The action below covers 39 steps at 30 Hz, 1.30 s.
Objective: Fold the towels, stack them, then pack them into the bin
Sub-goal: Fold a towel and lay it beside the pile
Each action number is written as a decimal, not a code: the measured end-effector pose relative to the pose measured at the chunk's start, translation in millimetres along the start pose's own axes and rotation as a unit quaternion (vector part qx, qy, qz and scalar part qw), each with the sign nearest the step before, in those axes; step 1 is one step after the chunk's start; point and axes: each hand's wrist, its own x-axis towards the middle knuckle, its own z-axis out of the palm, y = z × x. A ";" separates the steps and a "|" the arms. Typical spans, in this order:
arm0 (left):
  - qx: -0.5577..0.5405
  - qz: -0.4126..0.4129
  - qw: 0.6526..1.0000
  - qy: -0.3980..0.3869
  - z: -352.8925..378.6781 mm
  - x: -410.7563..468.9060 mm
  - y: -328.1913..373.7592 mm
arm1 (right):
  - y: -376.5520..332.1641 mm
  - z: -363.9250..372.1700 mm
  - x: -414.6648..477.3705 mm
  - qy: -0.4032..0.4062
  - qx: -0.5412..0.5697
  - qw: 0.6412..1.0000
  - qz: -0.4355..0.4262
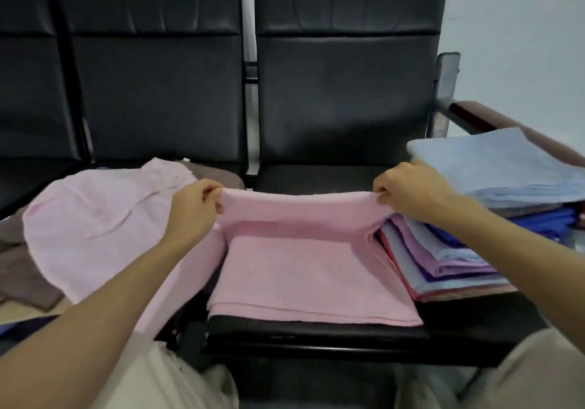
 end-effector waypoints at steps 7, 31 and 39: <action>-0.002 0.026 0.989 -0.145 -30.3 -23.2 -14.1 | -24.0 7.1 -56.6 0.024 0.015 1.000 -0.008; 0.120 0.008 0.863 -0.492 -35.5 -34.0 -22.6 | -50.7 38.7 -78.3 -0.184 0.163 0.966 -0.075; 0.246 0.104 0.899 -0.347 19.1 -11.2 -13.5 | -90.1 69.5 -62.8 -0.229 0.148 0.958 -0.090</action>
